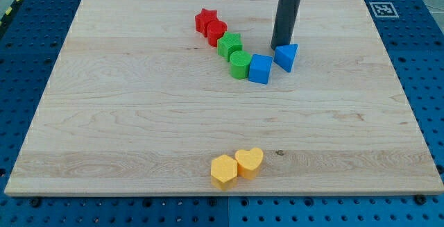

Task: Group up the blue blocksgreen circle

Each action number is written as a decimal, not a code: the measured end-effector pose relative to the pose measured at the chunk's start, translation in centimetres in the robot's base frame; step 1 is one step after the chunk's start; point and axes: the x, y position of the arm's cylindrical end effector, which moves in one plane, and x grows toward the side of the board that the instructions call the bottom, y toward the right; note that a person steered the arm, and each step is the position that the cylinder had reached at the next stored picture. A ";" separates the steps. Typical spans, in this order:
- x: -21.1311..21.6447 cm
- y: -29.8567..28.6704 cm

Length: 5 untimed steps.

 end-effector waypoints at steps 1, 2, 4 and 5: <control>-0.8 3.9; 1.6 9.9; 5.0 10.8; 3.7 9.1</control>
